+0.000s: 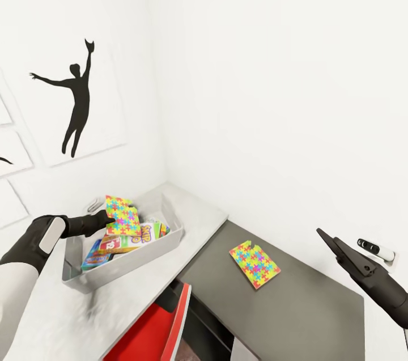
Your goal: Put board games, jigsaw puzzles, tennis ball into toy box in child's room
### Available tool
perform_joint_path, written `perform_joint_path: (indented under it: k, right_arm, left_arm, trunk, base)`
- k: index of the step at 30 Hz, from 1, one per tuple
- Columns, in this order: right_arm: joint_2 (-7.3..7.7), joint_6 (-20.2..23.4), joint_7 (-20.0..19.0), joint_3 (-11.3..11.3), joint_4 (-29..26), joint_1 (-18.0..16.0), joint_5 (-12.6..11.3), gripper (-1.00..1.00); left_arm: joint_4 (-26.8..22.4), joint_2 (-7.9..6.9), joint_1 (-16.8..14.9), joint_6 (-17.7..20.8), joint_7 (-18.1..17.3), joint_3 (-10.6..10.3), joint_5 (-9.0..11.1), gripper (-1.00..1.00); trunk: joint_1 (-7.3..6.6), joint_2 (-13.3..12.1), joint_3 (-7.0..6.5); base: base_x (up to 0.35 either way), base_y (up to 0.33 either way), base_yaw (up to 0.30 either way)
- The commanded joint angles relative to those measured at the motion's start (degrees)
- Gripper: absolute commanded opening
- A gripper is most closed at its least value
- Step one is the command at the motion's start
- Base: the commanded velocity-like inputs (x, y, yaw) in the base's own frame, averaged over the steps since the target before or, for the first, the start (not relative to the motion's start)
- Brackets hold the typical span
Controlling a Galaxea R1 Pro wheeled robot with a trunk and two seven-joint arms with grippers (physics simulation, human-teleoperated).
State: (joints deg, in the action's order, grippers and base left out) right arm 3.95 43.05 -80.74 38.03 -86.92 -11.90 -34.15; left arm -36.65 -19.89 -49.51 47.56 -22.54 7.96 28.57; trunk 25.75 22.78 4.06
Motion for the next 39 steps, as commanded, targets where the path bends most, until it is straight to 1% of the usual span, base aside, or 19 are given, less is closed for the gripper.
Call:
perform_joint_path:
  k: [1,25,39]
  right_arm:
    - [0.00,0.5,-0.1,0.0,0.0,-0.1,-0.1,1.00]
    - [0.09,0.3,-0.2,0.1,0.0,-0.1,-0.1,1.00]
    - [0.08,0.3,-0.2,0.1,0.0,-0.1,-0.1,1.00]
  left_arm:
    - [0.0,0.02,-0.1,0.4,-0.2,0.2,-0.1,-1.00]
    - [-0.1,0.02,-0.1,0.3,-0.2,0.2,-0.1,-1.00]
    - [-0.1,0.03,-0.1,0.2,-0.3,0.2,0.0,-1.00]
  trunk:
    - [0.03,0.1,0.20]
    - [0.03,0.1,1.70]
    - [0.03,0.1,1.82]
  base:
    - [0.000,0.000,0.000]
    - [0.000,0.000,0.000]
    - [0.000,0.000,0.000]
